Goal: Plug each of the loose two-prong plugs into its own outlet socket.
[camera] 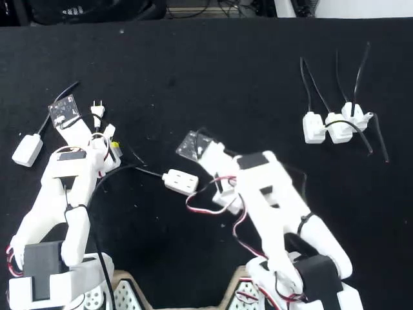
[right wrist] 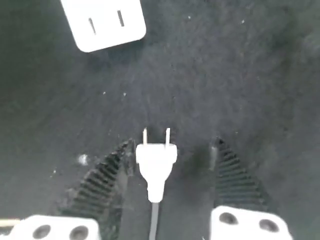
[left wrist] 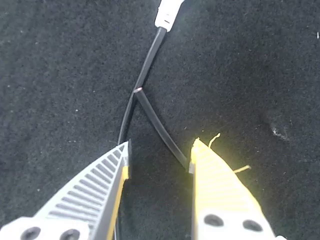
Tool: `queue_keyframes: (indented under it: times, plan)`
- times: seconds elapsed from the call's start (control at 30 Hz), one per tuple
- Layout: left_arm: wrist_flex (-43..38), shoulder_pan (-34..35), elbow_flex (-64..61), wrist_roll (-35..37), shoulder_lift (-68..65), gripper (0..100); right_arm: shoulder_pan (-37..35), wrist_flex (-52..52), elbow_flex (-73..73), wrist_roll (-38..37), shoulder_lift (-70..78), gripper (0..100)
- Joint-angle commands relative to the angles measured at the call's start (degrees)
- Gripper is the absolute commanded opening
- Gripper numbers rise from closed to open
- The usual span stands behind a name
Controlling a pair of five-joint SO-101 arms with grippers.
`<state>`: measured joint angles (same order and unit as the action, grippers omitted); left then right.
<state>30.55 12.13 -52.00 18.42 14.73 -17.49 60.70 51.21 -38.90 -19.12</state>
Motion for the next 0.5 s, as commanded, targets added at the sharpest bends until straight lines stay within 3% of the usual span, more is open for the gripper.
queue_keyframes:
  times: [0.0, 0.07, 0.27, 0.47]
  plan:
    - [-0.8, 0.7, 0.7, 1.0, 3.3, 20, 0.5, 7.6, -8.0, 0.3, -2.3, 21.1]
    - [-0.8, 0.7, 0.7, 1.0, 3.3, 20, 2.7, 10.3, -10.7, -1.1, -2.3, 20.1]
    - [-0.8, 0.7, 0.7, 1.0, 3.3, 20, 10.0, 7.8, -5.7, -17.9, -1.9, 19.8]
    - [-0.9, 0.7, 0.7, 1.0, 3.3, 20, 10.3, -1.8, 3.4, -17.7, -1.9, 19.8]
